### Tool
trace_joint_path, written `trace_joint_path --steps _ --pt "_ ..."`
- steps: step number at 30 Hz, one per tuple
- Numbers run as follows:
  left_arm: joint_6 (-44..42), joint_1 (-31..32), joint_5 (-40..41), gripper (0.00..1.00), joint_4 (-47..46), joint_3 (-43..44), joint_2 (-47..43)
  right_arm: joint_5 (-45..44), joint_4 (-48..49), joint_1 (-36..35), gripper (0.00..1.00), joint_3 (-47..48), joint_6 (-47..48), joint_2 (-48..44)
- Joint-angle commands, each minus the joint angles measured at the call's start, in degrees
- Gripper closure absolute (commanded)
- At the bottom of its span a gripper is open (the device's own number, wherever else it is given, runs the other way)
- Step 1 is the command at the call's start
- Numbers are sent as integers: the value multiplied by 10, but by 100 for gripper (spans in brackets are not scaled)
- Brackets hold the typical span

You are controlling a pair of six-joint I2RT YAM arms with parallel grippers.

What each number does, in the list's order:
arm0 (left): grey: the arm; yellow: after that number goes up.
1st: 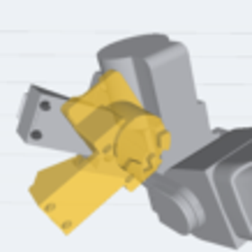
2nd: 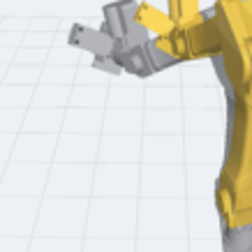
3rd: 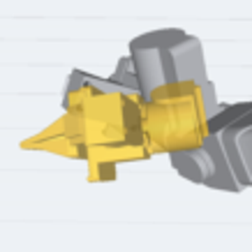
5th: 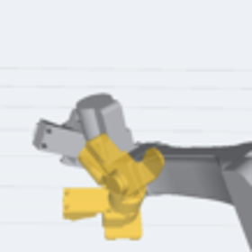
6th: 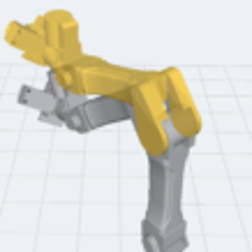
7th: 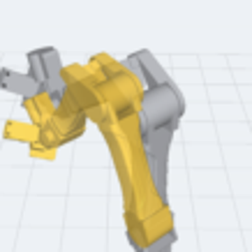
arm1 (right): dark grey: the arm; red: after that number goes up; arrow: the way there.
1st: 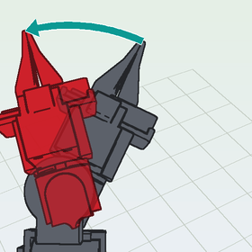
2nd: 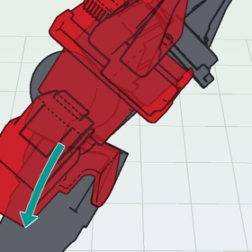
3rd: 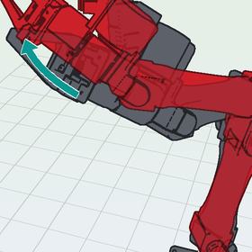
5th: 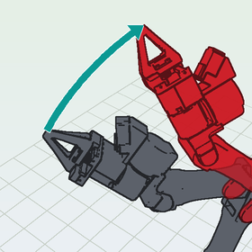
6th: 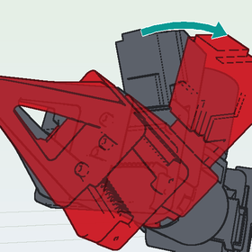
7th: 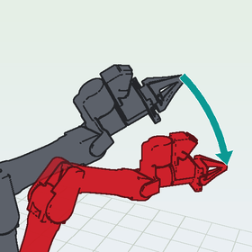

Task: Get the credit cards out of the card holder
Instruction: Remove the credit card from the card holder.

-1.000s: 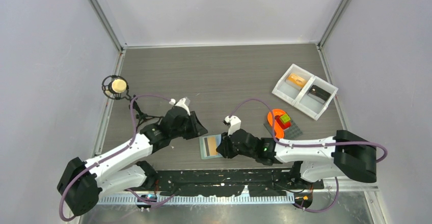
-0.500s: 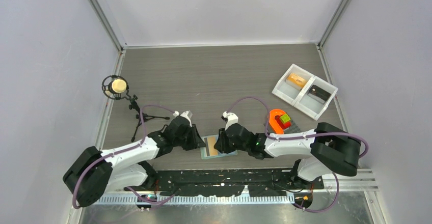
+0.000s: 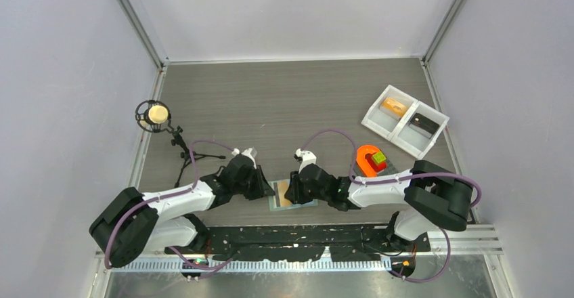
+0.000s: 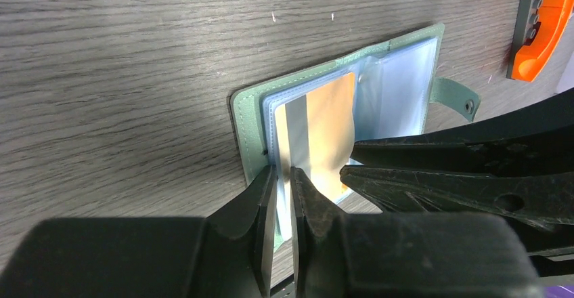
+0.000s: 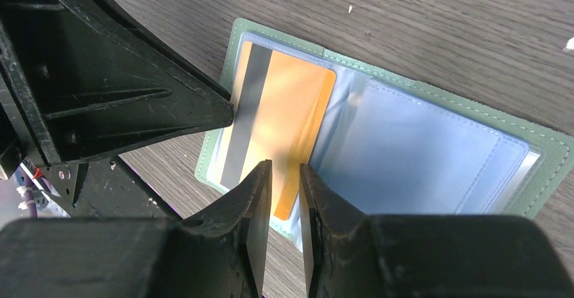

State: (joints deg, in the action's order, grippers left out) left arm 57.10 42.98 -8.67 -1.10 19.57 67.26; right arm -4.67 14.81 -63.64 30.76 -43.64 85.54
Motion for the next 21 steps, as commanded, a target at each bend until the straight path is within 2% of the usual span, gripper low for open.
trace_joint_path --steps 1,7,21 --pt "5 0 6 85 2 -15 6 -9 1 1 70 16 -6 -10" --pt "5 0 13 85 9 -18 -1 -15 -12 4 63 12 -15 -28" --pt "10 0 20 85 24 -25 -10 -20 -28 4 65 15 -22 -22"
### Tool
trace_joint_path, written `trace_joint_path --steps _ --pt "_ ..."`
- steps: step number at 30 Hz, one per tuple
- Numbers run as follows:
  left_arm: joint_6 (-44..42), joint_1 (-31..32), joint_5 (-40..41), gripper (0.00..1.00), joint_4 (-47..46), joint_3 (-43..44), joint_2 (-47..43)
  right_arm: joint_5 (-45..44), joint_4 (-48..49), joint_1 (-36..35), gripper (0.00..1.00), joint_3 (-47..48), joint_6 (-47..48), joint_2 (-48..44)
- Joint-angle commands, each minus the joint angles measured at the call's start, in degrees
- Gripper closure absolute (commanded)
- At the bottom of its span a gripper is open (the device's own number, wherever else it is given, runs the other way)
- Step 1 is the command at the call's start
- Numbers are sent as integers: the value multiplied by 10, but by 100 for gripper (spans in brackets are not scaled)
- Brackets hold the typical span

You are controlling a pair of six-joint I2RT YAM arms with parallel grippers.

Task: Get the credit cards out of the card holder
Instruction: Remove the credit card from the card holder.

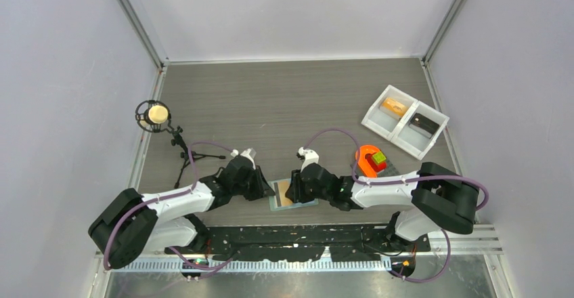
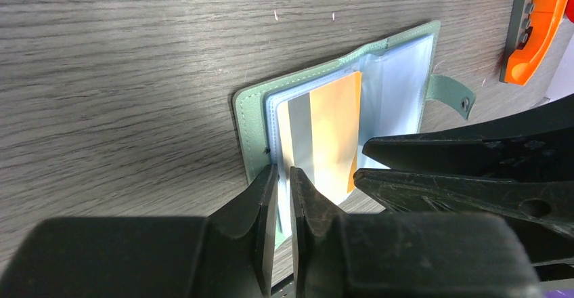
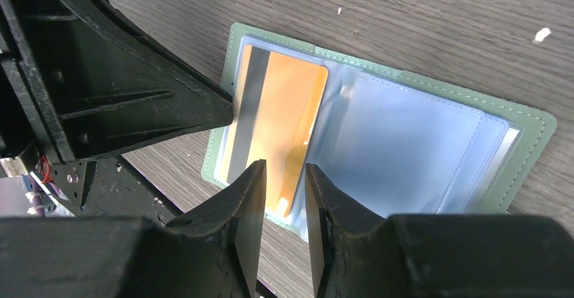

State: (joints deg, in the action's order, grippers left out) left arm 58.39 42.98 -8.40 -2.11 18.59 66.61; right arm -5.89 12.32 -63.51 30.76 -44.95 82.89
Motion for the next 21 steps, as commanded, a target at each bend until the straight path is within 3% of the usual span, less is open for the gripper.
trace_joint_path --steps 1,12,14,16,21 --pt "-3 0 17 85 34 -15 -3 -6 -8 2 65 18 -10 10" --pt "-1 4 18 85 33 -15 0 34 59 14 72 5 -16 36" --pt "-1 3 20 85 33 -15 3 39 78 19 78 -10 -19 32" --pt "-3 3 26 85 37 -13 8 41 94 25 91 -20 -20 24" --pt "-15 3 43 86 51 -4 34 60 131 34 95 -50 -19 -1"
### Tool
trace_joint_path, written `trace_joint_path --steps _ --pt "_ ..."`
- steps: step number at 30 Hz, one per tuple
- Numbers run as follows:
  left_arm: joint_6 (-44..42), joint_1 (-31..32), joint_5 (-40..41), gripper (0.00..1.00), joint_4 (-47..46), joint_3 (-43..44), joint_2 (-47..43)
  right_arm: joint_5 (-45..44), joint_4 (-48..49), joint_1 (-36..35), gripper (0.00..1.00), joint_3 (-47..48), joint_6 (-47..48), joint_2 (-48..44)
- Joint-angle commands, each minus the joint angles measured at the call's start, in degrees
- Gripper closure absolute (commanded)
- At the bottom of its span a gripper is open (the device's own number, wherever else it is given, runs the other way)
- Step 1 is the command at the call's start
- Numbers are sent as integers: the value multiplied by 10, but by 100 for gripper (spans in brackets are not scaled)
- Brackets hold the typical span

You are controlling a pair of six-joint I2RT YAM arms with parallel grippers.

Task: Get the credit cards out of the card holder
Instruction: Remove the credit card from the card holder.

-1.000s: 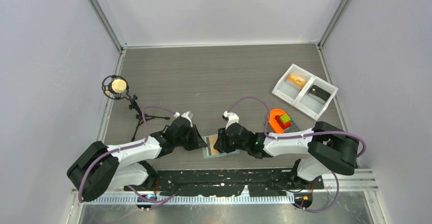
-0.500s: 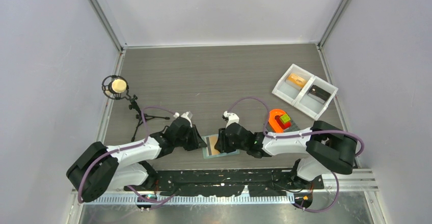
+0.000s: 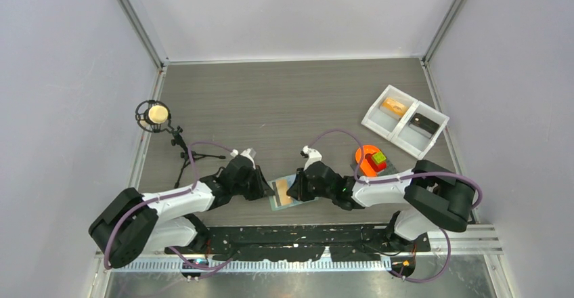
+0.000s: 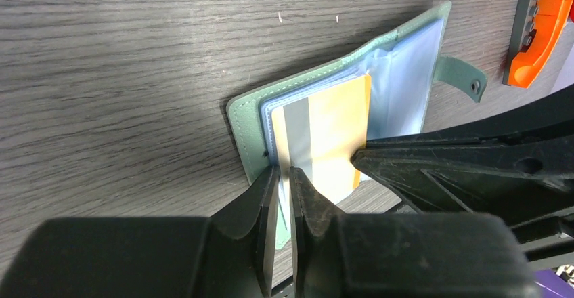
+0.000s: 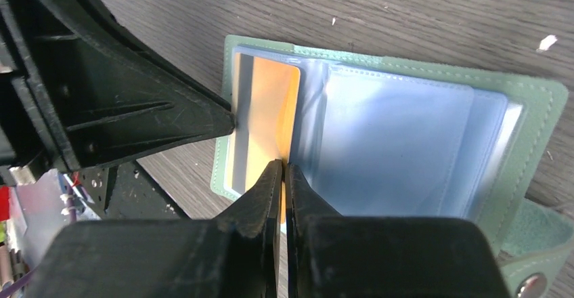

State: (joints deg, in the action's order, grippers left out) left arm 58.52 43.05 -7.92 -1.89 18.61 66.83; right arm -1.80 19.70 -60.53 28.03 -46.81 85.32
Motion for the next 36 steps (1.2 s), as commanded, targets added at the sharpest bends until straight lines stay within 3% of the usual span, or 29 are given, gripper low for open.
trace_joint_path --steps 1,19,36 --pt "-17 3 38 86 45 -4 40 33 62 8 95 -28 -1 -30" --pt "-25 3 53 86 78 6 41 58 63 55 95 -86 1 -106" --pt "-47 3 74 86 134 41 23 46 -53 82 95 -79 25 -236"
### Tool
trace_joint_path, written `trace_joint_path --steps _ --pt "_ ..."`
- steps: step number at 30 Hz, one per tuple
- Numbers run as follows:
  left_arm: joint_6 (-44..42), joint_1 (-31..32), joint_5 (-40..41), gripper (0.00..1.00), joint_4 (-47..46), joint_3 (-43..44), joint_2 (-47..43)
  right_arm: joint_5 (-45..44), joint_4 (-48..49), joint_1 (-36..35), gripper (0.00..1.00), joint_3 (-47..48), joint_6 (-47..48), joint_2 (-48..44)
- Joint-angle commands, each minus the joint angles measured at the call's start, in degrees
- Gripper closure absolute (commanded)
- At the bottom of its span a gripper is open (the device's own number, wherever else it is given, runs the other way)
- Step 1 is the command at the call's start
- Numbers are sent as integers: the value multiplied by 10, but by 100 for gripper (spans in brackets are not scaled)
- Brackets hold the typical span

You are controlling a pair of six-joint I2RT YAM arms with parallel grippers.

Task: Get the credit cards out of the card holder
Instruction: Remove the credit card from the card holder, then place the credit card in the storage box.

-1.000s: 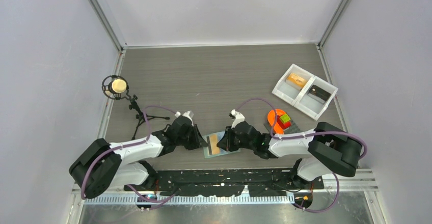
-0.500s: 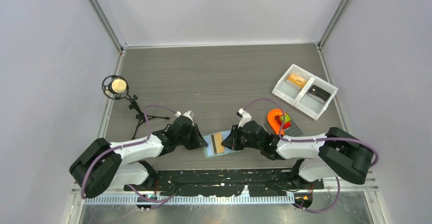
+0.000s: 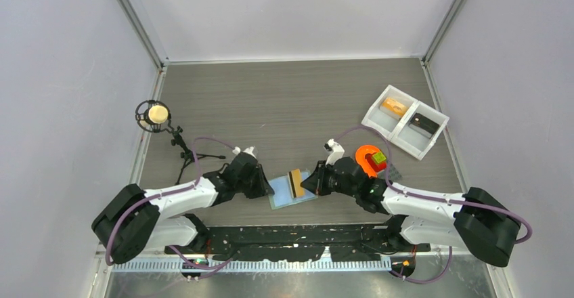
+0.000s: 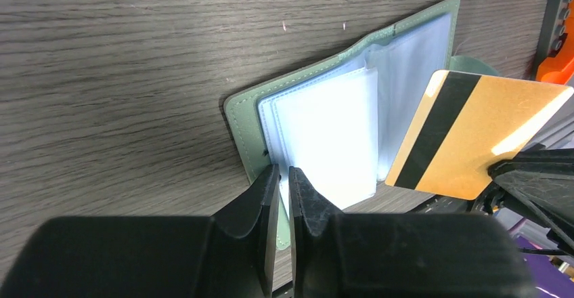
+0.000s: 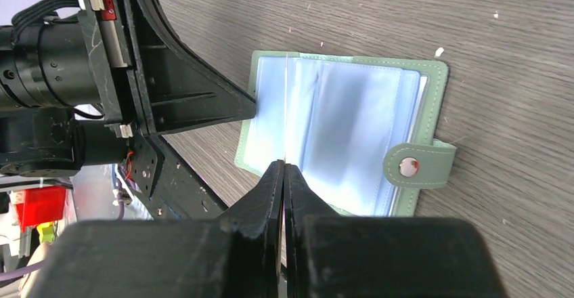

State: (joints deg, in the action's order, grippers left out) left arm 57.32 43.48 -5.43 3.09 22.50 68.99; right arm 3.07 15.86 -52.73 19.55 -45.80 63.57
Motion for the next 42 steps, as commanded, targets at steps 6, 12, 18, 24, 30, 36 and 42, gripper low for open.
trace_joint_path --steps 6,12,18,24,30,36,42 --pt "-57 -2 46 77 111 32 -38 -14 -59 9 95 22 14 -58" --pt "-130 1 89 53 164 89 -139 -7 -122 14 95 60 -8 -93" --pt "-289 58 114 58 138 119 -190 14 -147 14 95 94 -53 -101" --pt "-506 241 222 59 48 104 -209 17 -131 15 95 96 -142 -108" --pt "-595 318 309 52 -35 91 -175 12 -117 15 95 99 -191 -110" --pt "-687 392 406 46 -109 88 -106 15 -95 15 95 94 -226 -118" --pt "-724 428 471 45 -156 95 -45 13 -92 15 95 95 -230 -120"
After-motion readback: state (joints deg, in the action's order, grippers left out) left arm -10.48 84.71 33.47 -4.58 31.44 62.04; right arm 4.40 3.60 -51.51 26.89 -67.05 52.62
